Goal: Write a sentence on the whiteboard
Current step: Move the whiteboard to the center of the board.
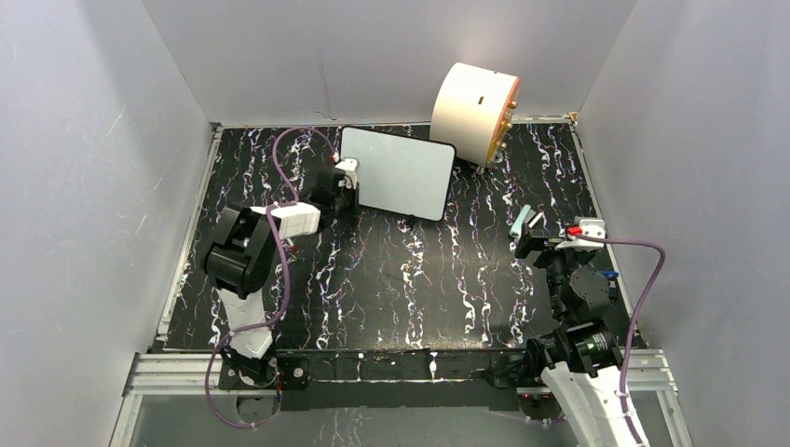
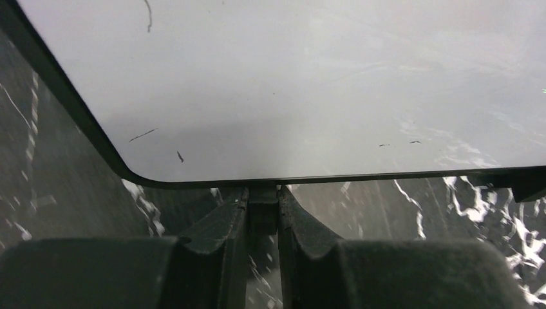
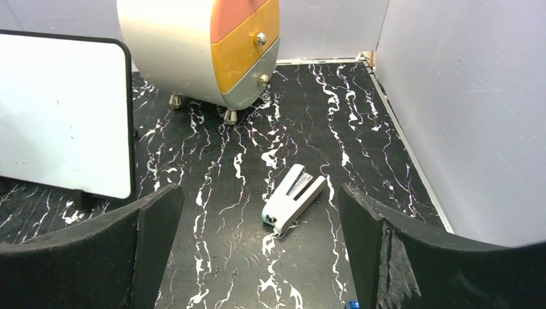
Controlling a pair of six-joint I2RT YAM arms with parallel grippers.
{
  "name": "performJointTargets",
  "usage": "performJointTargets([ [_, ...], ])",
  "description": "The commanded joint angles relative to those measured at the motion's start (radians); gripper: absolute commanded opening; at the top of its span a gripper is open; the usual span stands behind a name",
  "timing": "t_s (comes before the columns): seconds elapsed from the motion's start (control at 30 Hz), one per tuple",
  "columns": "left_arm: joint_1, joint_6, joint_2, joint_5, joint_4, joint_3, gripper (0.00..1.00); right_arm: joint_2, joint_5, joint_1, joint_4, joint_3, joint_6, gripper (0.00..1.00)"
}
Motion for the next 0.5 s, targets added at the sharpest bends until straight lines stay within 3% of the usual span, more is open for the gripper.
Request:
performJointTargets([
  [0.0, -0.073, -0.183, -0.097, -0.163, -0.097, -0.092, 0.00, -0.024, -0.012, -0.005, 0.053, -0.007, 0.002, 0.99],
  [0.27, -0.222, -0.425, -0.182, -0.420, -0.273, -0.142, 0.00, -0.048, -0.017, -0.005, 0.057, -0.009, 0.006, 0.99],
  [0.47, -0.328, -0.581, -0.228, -0.522, -0.362, -0.175, 0.00, -0.066, -0.020, -0.005, 0.058, -0.010, 0.011, 0.99],
])
